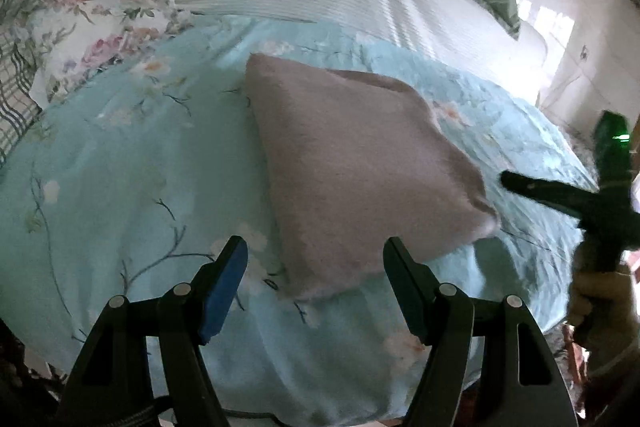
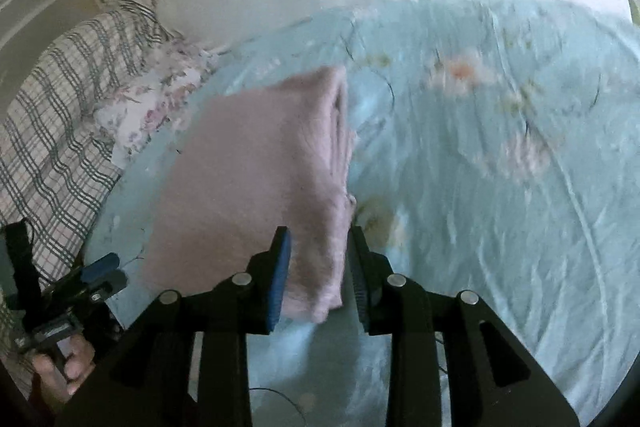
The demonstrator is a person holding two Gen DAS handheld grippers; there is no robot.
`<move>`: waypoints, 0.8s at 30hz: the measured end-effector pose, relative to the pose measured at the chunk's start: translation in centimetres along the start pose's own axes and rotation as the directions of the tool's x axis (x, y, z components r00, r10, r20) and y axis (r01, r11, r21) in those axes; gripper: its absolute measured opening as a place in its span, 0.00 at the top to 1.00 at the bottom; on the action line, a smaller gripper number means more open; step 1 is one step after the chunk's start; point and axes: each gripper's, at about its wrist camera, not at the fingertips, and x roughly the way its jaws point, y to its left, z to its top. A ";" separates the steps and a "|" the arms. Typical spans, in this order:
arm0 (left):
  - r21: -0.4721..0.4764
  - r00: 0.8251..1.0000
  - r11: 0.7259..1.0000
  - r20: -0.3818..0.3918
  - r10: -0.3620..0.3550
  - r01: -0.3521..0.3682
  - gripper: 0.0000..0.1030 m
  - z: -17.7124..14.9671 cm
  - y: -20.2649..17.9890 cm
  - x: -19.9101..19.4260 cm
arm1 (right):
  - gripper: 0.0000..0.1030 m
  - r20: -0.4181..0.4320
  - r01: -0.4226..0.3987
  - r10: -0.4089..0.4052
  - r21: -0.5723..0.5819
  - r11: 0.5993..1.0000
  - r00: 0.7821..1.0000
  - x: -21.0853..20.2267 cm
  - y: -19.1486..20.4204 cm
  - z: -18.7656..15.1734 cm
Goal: Fold small clothes
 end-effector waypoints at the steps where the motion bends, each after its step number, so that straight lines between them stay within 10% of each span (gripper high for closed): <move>1: -0.004 1.000 1.000 -0.003 0.004 -0.004 0.31 0.0 0.2 0.1 | 0.70 0.005 -0.014 0.014 -0.010 1.000 1.000 -0.3 0.4 0.2; 14: -0.030 0.995 0.998 -0.083 0.049 -0.051 0.17 -2.5 1.4 0.0 | 0.39 -0.091 -0.053 0.049 -0.050 0.997 0.995 -0.2 2.2 -2.8; 24: 0.051 0.973 0.975 -0.073 0.219 -0.215 0.17 -4.4 0.2 -1.4 | 0.23 -0.128 -0.043 0.030 -0.099 0.994 0.991 -1.4 3.2 -5.0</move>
